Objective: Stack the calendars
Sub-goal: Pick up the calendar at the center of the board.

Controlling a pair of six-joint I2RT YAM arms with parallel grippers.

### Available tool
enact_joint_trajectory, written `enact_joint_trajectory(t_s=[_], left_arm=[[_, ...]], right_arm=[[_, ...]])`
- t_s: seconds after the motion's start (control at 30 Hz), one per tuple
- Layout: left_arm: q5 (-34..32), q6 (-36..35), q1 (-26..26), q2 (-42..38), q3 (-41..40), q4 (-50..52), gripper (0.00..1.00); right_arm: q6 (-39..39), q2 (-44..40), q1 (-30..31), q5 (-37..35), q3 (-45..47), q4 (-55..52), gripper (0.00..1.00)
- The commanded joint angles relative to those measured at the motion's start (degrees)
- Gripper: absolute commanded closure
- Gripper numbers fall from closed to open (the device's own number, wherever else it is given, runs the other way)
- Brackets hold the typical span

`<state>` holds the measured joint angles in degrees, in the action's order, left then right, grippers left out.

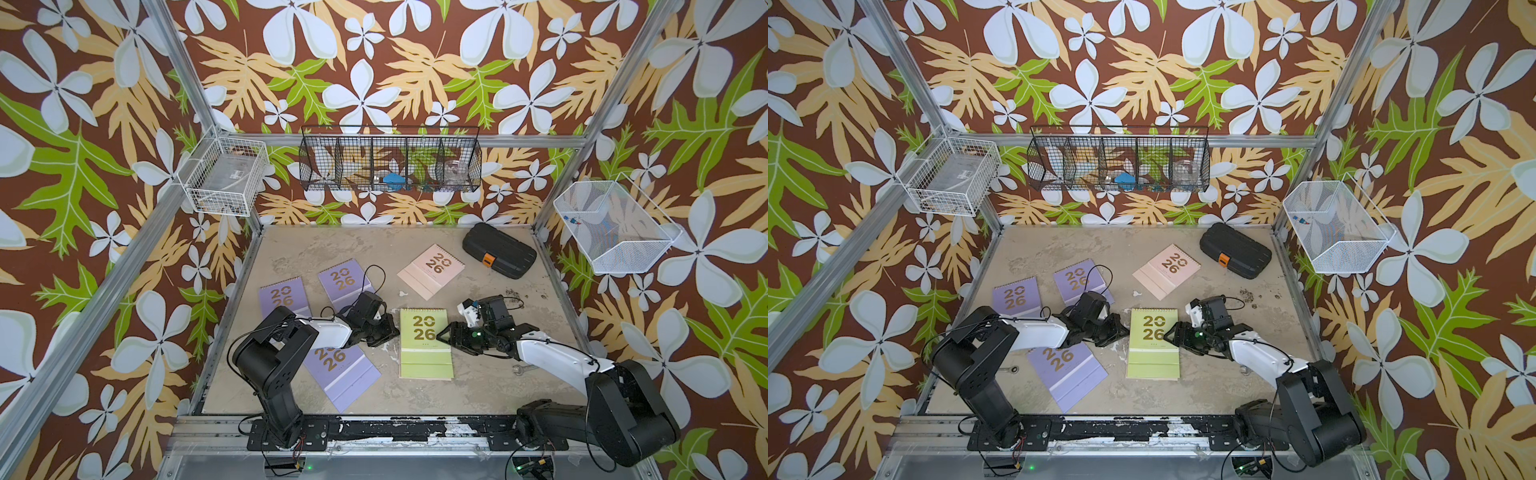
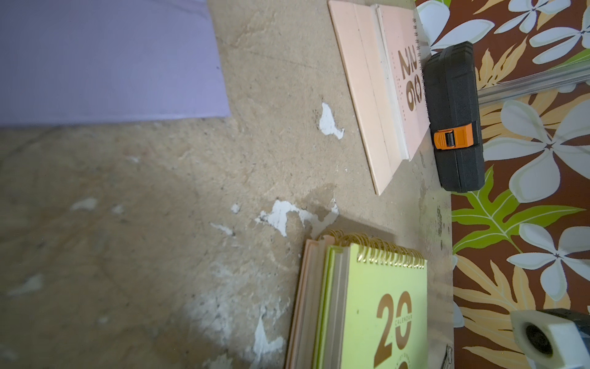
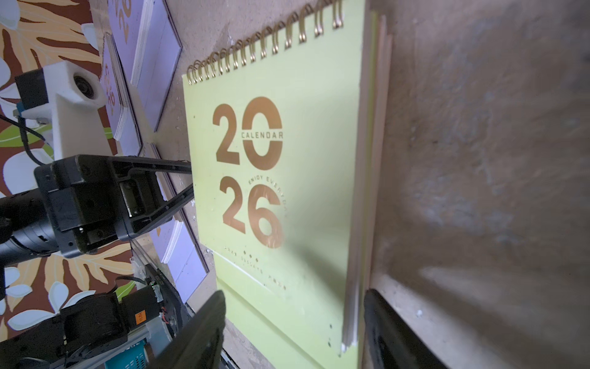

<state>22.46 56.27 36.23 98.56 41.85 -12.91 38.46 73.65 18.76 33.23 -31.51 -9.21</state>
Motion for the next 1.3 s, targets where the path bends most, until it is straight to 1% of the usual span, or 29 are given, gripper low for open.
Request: enact_joint_trajectory(t_s=[0.0,0.07,0.13,0.23,0.4,0.63,0.83,0.97,1.17,1.27], left_arm=[[-2.7,-1.1,0.1,-2.2,1.1,3.0,0.95],[-4.8,-2.0,0.0,-4.0,2.3,6.3,0.96],[-7.1,-2.3,-0.2,-5.8,2.7,9.1,1.00],[-9.8,-2.0,-0.6,-9.5,1.7,12.1,1.00],[-14.4,-0.7,-2.3,-18.0,-2.6,17.4,1.00],[-19.7,1.4,-7.5,-32.9,-9.5,27.8,1.00],[-21.4,4.1,-12.2,-44.0,-16.6,32.6,1.00],[-23.1,6.2,-13.4,-48.5,-20.0,34.4,1.00],[-28.3,10.4,-13.9,-54.9,-23.8,38.9,1.00],[-31.6,12.1,-13.9,-58.4,-24.5,42.2,1.00]], right_arm=[[-3.9,-1.6,0.1,-4.9,-3.5,-4.6,0.29],[-5.3,-2.1,0.0,-6.1,-6.1,-7.0,0.28],[-6.1,-2.2,0.1,-6.5,-8.1,-8.4,0.27],[-7.1,-2.2,0.8,-6.7,-10.6,-9.7,0.27],[-7.1,-0.3,6.7,-8.3,-14.2,-9.8,0.26],[-5.5,7.5,16.8,-8.3,-20.1,-6.1,0.25],[-4.7,15.9,24.7,-7.7,-26.6,-3.3,0.24],[-3.9,19.9,27.4,-6.4,-29.7,-1.8,0.24],[-3.8,24.9,29.6,-4.9,-32.7,-0.7,0.23],[-3.4,26.5,30.1,-4.5,-33.2,0.1,0.23]])
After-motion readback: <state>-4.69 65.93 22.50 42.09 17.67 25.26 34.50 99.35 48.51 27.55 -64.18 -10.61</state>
